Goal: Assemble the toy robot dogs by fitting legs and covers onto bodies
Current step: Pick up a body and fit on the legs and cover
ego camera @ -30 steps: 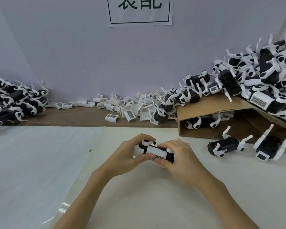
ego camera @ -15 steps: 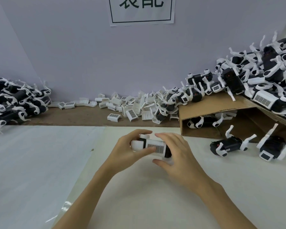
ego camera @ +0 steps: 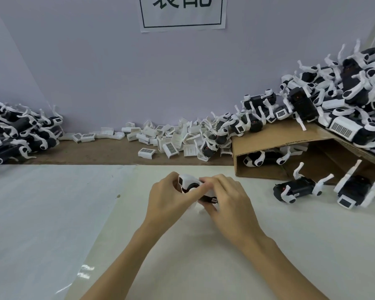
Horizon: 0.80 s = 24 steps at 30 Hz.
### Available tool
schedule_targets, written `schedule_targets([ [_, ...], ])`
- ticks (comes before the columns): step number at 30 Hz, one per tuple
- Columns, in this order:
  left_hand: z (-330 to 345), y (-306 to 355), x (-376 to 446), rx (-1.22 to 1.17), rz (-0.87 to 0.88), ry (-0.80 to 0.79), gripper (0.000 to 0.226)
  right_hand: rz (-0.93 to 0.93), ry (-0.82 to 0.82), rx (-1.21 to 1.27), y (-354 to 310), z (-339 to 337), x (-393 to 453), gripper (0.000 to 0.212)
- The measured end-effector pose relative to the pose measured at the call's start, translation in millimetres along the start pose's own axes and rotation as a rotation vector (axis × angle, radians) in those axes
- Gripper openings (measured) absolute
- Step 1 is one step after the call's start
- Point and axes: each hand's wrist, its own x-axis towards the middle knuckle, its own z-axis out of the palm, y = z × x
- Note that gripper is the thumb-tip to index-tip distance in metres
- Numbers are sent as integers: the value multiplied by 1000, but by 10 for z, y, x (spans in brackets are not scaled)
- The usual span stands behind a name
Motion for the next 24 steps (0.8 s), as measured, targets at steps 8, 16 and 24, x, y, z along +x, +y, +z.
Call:
schedule_targets([
  [8, -189, 26, 9, -178, 127, -161, 58, 222, -111, 561, 125, -35, -5, 42],
  [16, -153, -38, 33, -279, 110, -342, 64, 222, -155, 622, 193, 34, -43, 51],
  [24, -81, -29, 10, -405, -14, -309, 46, 235, -128, 472, 191, -99, -18, 66],
])
